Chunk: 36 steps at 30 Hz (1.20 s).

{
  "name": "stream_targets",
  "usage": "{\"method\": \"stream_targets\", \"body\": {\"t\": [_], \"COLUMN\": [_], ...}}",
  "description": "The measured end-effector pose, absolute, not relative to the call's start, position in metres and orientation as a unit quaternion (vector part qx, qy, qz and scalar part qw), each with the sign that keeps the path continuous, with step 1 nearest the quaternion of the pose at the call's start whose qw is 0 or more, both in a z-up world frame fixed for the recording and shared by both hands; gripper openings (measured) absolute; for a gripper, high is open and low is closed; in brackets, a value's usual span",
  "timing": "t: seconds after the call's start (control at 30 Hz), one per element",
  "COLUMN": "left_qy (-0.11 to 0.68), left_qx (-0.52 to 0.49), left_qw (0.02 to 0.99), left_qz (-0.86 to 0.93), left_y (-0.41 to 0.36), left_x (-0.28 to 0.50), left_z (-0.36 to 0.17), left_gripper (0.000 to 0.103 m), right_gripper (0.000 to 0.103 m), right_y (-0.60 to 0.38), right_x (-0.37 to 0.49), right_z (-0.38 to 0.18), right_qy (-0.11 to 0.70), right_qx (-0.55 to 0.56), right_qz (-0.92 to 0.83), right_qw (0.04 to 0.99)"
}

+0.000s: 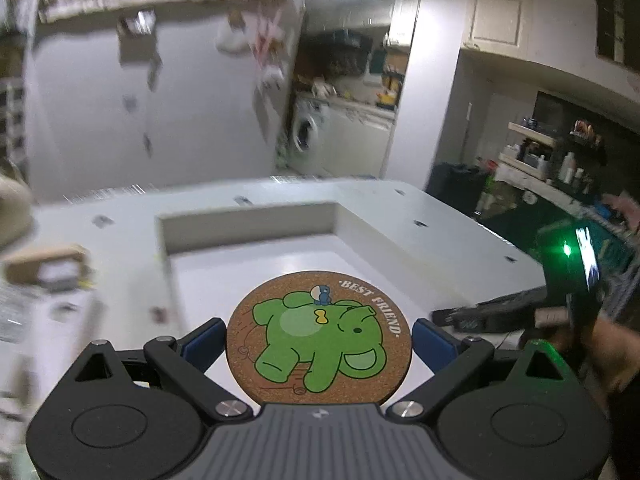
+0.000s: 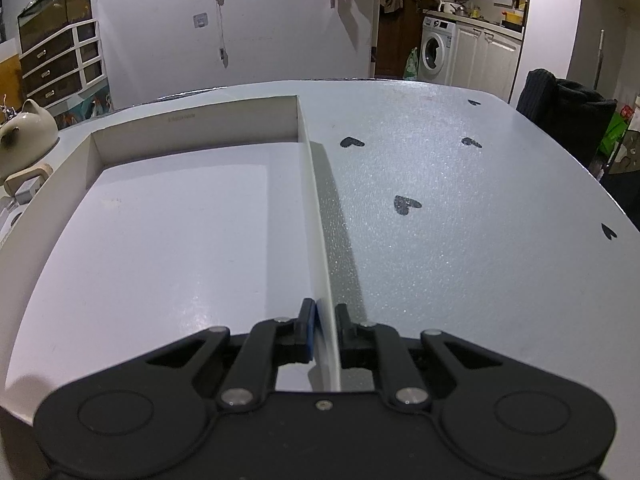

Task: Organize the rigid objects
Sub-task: 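Carry the coaster into the white box and open the left tool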

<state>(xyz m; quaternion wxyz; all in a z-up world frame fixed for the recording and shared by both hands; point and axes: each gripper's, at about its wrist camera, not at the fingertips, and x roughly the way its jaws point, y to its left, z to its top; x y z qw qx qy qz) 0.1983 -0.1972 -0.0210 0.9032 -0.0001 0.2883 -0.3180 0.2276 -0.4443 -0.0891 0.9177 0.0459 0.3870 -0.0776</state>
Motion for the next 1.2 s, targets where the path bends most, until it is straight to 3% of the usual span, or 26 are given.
{"method": "stream_targets", "body": {"t": [0.47, 0.67, 0.73, 1.2], "left_qy": [0.456, 0.458, 0.455, 0.48], "left_qx": [-0.064, -0.073, -0.081, -0.082], "left_qw": [0.82, 0.821, 0.822, 0.81], "left_qz": [-0.341, -0.332, -0.332, -0.326], "left_y": [-0.282, -0.297, -0.294, -0.27], "left_x": [0.283, 0.286, 0.285, 0.281], "left_z": [-0.076, -0.078, -0.079, -0.07], "left_gripper": [0.098, 0.099, 0.103, 0.103], "right_gripper": [0.01, 0.009, 0.009, 0.01], "right_y": [-0.447, -0.448, -0.447, -0.446], "right_x": [0.232, 0.233, 0.233, 0.235], "right_z": [-0.088, -0.088, -0.088, -0.087], "right_qy": [0.398, 0.4, 0.402, 0.407], "right_qx": [0.04, 0.045, 0.044, 0.044], "right_qz": [-0.065, -0.063, -0.064, -0.07], "right_qw": [0.914, 0.913, 0.912, 0.909]}}
